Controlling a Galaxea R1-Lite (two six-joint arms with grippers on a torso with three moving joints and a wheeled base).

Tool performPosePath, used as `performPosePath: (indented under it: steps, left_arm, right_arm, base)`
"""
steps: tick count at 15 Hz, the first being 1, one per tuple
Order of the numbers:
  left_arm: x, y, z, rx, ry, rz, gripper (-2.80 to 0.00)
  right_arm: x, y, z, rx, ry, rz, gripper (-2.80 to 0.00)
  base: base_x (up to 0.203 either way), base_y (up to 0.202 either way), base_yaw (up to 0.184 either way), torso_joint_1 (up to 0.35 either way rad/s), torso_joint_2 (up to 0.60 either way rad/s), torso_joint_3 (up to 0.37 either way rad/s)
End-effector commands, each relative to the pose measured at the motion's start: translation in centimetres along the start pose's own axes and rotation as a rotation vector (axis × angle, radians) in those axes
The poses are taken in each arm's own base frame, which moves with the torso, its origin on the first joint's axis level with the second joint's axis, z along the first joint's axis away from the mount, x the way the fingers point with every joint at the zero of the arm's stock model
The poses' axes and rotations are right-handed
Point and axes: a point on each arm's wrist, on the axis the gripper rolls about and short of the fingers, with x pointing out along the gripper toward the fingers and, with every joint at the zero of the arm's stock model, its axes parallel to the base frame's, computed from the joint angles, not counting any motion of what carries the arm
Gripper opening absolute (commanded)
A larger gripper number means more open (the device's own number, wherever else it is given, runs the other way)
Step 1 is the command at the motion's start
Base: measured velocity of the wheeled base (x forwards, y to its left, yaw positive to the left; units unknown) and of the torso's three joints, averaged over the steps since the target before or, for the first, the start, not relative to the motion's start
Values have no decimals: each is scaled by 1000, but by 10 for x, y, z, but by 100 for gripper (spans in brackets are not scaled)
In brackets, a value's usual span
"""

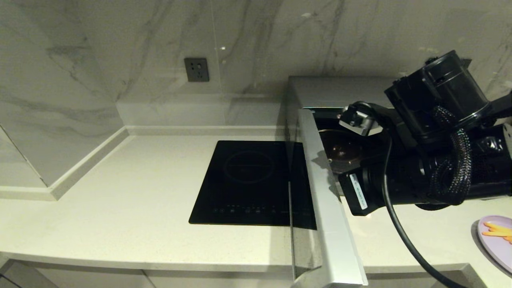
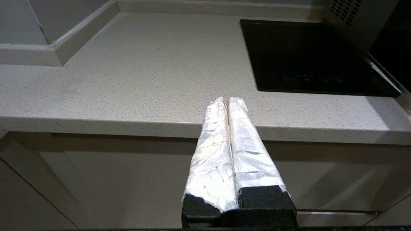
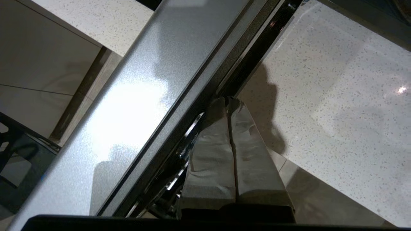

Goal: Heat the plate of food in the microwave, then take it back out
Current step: Open the microwave oven, then put the plate in the microwave oven

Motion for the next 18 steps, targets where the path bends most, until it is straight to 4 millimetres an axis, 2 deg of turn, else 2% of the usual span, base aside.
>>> performPosePath:
  steps: [1,8,10,12,15,18]
  left_arm:
    - [0,0,0,-1,0,1,-280]
    - [0,0,0,-1,0,1,-280]
    - [0,0,0,-1,0,1,-280]
    - [0,0,0,0,0,1,-280]
    - [0,0,0,0,0,1,-280]
    - [0,0,0,0,0,1,-280]
  right_arm:
    - [0,0,-1,0,5,-2,-280]
    - [-4,-2,-5,9,9,-10,-280]
    - [-8,-7,-11,21,-1,-87,-280]
    - [-12,-22,-20,102,-4,-229,-280]
    - [-19,-40,-45,458,43,-466,-280]
    - [-45,-83,-71,873,52,-706,-280]
  base:
    - [0,0,0,0,0,0]
    - [0,0,0,0,0,0]
    - [0,0,0,0,0,0]
    - [0,0,0,0,0,0]
    - [0,0,0,0,0,0]
    - [0,0,0,0,0,0]
